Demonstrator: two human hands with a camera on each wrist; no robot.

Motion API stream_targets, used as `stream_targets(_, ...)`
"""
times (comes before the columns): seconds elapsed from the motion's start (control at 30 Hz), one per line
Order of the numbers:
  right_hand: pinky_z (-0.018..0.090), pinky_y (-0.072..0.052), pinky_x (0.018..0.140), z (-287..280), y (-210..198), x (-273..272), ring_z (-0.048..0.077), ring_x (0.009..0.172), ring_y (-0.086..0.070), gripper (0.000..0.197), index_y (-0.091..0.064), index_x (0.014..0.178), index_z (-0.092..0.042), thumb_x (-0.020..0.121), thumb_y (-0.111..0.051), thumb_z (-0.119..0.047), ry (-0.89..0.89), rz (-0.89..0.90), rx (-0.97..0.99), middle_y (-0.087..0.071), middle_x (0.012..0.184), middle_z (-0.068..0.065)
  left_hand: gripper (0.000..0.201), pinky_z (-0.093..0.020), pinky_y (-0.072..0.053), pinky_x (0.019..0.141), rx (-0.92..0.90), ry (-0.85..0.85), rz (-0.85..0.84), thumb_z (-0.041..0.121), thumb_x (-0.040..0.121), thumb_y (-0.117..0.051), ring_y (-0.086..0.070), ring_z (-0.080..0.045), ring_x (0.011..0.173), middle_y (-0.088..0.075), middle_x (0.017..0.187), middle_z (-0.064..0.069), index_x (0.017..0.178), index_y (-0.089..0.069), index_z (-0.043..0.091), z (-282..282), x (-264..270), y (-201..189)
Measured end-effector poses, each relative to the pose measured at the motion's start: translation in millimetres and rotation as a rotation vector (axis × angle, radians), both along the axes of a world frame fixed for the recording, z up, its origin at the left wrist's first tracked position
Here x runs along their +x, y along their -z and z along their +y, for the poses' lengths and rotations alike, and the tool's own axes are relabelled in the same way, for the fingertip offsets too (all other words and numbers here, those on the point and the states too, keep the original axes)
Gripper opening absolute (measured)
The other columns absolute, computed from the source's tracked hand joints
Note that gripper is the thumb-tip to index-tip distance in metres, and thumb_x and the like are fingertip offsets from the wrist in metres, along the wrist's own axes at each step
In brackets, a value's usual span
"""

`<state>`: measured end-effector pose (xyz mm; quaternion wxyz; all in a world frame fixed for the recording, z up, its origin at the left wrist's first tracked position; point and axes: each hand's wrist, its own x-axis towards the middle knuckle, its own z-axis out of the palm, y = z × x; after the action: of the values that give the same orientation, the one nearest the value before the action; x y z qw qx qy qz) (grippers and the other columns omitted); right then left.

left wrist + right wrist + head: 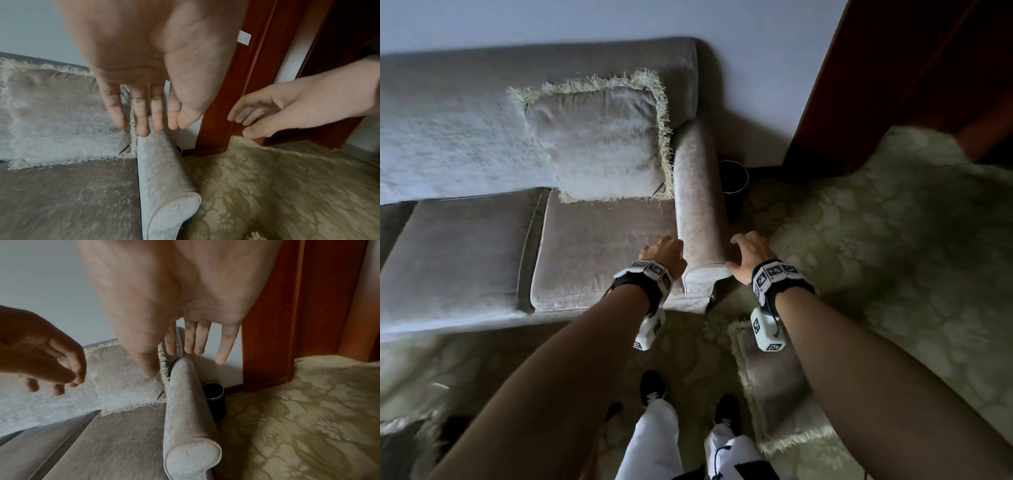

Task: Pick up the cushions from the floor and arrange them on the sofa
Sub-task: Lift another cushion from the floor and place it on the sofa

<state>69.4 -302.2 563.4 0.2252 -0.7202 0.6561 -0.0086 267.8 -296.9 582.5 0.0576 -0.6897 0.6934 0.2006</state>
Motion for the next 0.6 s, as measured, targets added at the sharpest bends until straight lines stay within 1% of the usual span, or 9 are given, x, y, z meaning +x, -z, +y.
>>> stream_targets(0.1,0.041,-0.046,0.093,24.2,6.3,-19.0,0.026,0.123,-0.043,0.049,-0.049,0.128,-0.021,0.084,-0.067,-0.033,0.027,0.005,0.006,-0.045,0.129,0.006,0.022,-0.044,-0.044,0.096,0.008,0.015,0.018,0.026,0.088,-0.055,-0.060,-0.028,0.103,-0.058,0.120,-0.003,0.108,-0.060,0.019,19.3,-14.1,11.8)
stream_targets(0.17,0.043,-0.045,0.095,40.9,10.3,-30.4,0.026,0.124,-0.043,0.049,-0.050,0.127,-0.022,0.083,-0.067,-0.036,0.063,0.003,0.020,-0.045,0.129,0.005,0.023,-0.043,-0.046,0.093,0.011,0.042,0.016,0.030,0.087,-0.055,-0.061,-0.028,0.103,-0.058,0.119,-0.002,0.109,-0.059,0.021,31.3,-23.6,18.1)
stream_targets(0.3,0.046,-0.042,0.099,73.3,15.4,-48.5,0.024,0.128,-0.040,0.050,-0.047,0.127,-0.024,0.083,-0.066,-0.039,0.145,0.018,0.075,-0.042,0.133,0.002,0.019,-0.041,-0.046,0.089,0.030,0.108,0.004,0.029,0.087,-0.056,-0.061,-0.028,0.104,-0.060,0.117,-0.002,0.103,-0.061,0.020,56.0,-41.8,22.7)
stream_targets(0.33,0.046,-0.042,0.099,90.1,12.7,-52.2,0.023,0.128,-0.040,0.050,-0.048,0.127,-0.025,0.083,-0.066,-0.040,0.176,0.013,0.067,-0.042,0.133,0.002,0.018,-0.041,-0.046,0.089,0.030,0.138,0.009,0.029,0.087,-0.055,-0.061,-0.028,0.104,-0.060,0.116,-0.003,0.102,-0.061,0.020,67.8,-46.4,20.9)
stream_targets(0.37,0.046,-0.042,0.099,92.2,11.4,-52.2,0.023,0.128,-0.040,0.049,-0.048,0.126,-0.025,0.083,-0.066,-0.040,0.179,0.009,0.067,-0.042,0.133,0.001,0.018,-0.041,-0.046,0.090,0.023,0.132,0.013,0.029,0.088,-0.054,-0.061,-0.029,0.104,-0.060,0.116,-0.003,0.102,-0.061,0.019,69.2,-47.9,20.8)
stream_targets(0.43,0.047,-0.042,0.100,105.8,9.4,-55.0,0.023,0.128,-0.041,0.047,-0.048,0.125,-0.025,0.084,-0.065,-0.039,0.188,0.003,0.067,-0.042,0.133,0.001,0.020,-0.043,-0.046,0.093,0.018,0.145,0.011,0.028,0.089,-0.053,-0.059,-0.030,0.108,-0.059,0.118,-0.004,0.105,-0.061,0.018,79.4,-53.5,19.5)
stream_targets(0.5,0.048,-0.042,0.100,130.9,6.8,-58.4,0.023,0.127,-0.042,0.046,-0.049,0.125,-0.025,0.085,-0.065,-0.038,0.210,0.000,0.073,-0.043,0.134,0.001,0.021,-0.045,-0.044,0.096,0.031,0.186,0.025,0.026,0.089,-0.052,-0.056,-0.031,0.112,-0.057,0.120,-0.006,0.107,-0.060,0.017,98.3,-61.1,20.8)
stream_targets(0.6,0.046,-0.042,0.099,163.6,6.1,-67.8,0.023,0.126,-0.043,0.044,-0.049,0.124,-0.025,0.085,-0.063,-0.039,0.253,0.012,0.067,-0.044,0.132,0.001,0.023,-0.045,-0.043,0.095,0.029,0.243,0.038,0.025,0.088,-0.053,-0.055,-0.032,0.113,-0.056,0.120,-0.008,0.108,-0.059,0.015,122.7,-72.9,23.7)
